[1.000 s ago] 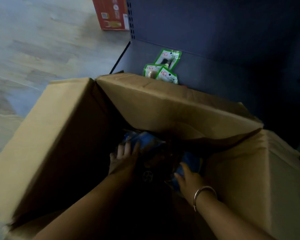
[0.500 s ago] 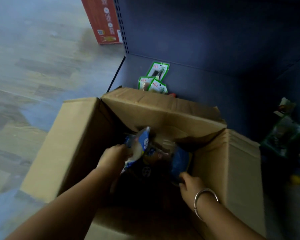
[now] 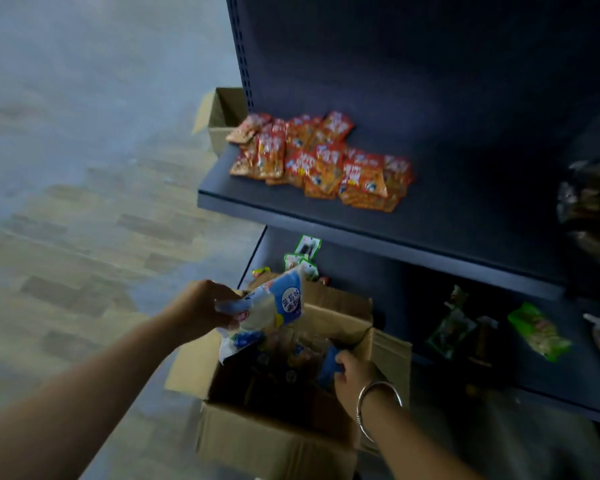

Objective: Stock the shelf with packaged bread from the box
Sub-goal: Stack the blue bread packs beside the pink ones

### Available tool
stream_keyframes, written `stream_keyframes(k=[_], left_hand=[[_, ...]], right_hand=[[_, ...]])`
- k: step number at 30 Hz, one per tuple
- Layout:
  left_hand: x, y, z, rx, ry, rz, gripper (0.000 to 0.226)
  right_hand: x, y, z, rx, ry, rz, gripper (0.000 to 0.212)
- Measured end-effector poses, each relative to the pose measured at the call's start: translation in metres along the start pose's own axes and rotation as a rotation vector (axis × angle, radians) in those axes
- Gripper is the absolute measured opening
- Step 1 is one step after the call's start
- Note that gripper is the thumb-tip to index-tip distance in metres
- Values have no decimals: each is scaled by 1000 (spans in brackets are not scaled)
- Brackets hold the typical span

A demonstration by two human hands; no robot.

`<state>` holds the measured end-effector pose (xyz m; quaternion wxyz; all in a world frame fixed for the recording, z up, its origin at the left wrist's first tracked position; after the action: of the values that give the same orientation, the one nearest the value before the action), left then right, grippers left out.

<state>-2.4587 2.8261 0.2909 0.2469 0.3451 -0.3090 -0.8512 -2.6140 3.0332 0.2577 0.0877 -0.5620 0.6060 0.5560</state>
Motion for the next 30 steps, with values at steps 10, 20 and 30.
stream_keyframes(k=[10,20,30], left_hand=[[-103,214,204,448,-203,145,23],[-164,307,338,371,-500,326,10],[-143,282,415,207,-749,149,30]], right_hand=[[-131,159,-89,-105,130,269,37],[-250,298,-131,43,199,724,50],[-293,340,-88,823,311,709,41]])
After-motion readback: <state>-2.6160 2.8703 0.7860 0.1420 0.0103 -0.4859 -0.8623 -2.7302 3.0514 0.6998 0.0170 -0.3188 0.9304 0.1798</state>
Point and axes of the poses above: each hand's wrist, its own x-axis towards the middle knuckle, its own y-axis out of the back of the hand, z = x × y, the point moved 1 cm from there along x, towards the middle knuckle, and after that the axes turned 3 degrees about -z, right-handed, at the moved point
